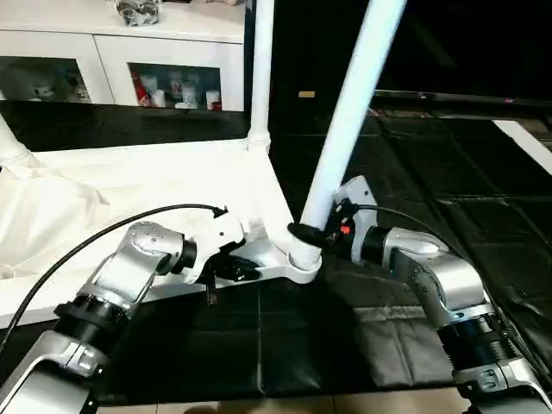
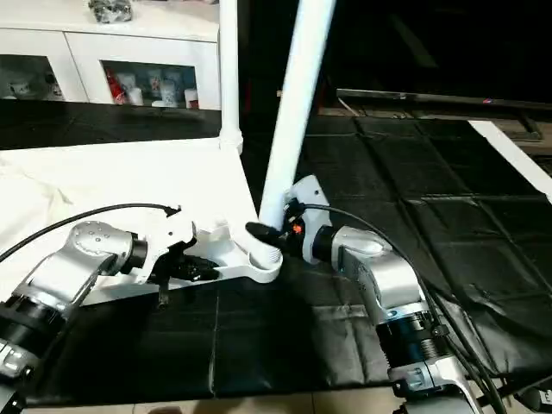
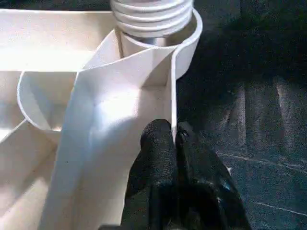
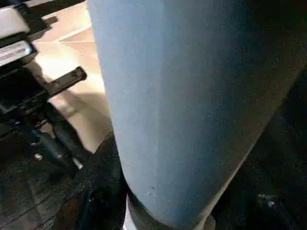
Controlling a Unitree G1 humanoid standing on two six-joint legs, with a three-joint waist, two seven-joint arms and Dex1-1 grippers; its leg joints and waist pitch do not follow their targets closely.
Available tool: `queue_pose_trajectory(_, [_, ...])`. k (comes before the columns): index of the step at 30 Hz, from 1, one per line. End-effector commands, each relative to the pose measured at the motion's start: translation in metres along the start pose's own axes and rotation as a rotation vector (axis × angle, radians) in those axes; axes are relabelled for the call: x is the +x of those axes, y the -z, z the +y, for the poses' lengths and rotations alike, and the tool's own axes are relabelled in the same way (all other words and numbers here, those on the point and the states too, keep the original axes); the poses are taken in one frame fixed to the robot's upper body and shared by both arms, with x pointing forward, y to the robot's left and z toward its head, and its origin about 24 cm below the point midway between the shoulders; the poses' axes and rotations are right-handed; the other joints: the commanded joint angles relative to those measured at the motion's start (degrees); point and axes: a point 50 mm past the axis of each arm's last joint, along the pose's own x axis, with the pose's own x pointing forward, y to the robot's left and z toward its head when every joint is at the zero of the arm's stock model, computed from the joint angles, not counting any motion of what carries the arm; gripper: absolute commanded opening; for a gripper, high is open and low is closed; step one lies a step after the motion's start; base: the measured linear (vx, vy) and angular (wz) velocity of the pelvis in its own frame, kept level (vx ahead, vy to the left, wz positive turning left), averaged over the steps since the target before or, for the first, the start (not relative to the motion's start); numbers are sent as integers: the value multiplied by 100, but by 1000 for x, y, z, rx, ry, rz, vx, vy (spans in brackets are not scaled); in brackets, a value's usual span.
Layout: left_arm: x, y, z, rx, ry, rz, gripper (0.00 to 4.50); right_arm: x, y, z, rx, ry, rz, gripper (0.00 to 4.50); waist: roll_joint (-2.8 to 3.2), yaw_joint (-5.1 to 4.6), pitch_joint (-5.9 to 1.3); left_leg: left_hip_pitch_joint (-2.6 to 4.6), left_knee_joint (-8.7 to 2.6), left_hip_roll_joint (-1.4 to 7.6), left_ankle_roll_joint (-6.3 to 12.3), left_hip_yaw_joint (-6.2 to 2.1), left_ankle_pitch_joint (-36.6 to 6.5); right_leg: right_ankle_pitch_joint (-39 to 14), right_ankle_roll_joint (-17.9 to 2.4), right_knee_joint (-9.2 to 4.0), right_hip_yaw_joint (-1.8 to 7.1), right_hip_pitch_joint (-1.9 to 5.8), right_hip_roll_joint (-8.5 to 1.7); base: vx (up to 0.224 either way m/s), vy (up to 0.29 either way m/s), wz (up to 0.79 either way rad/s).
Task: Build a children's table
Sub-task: Insert table leg to table base
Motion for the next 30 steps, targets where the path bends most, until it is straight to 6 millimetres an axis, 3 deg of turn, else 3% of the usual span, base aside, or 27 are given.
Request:
queue_pose_trajectory(1, [0, 4, 4, -1, -30, 46, 0, -2, 3, 1, 0, -22, 41, 193, 32, -5, -300, 54, -432, 91, -111, -5, -1819, -3192, -282, -636, 275, 209, -433, 0, 0, 0])
queue_pose_trajectory(7, [0, 3, 4, -2, -16, 42, 0, -5, 6, -2, -12, -2, 56, 193, 29, -32, -302, 46, -436, 88, -121, -32, -1923, -3322, -216, -666, 244, 197, -429, 0, 0, 0])
queue_pose_trajectory(11, [0, 2, 3, 5, -1, 40, 0, -5, 8, -4, -14, 9, 60, 193, 67, -18, -322, 43, -445, 105, -121, -32, -1836, -2962, -355, -617, 268, 207, -426, 0, 0, 0])
queue_pose_trajectory(17, [0, 0, 2, 14, 22, 34, 0, 1, 8, -6, 14, 5, 48, 193, 69, -23, -334, 26, -450, 118, -140, -23, -1773, -2520, -579, -548, 288, 229, -420, 0, 0, 0])
queue_pose_trajectory(25, [0, -1, 3, 18, 12, 36, 0, 3, 8, -7, 23, -35, 57, 193, 38, -27, -310, 37, -448, 107, -121, -19, -1852, -2949, -446, -605, 282, 218, -434, 0, 0, 0])
queue_pose_trajectory(30, [-1, -1, 3, 20, 12, 33, 0, 3, 9, -10, 64, -22, 33, 193, 44, -33, -314, 42, -450, 114, -118, -24, -1850, -2919, -457, -598, 280, 209, -432, 0, 0, 0])
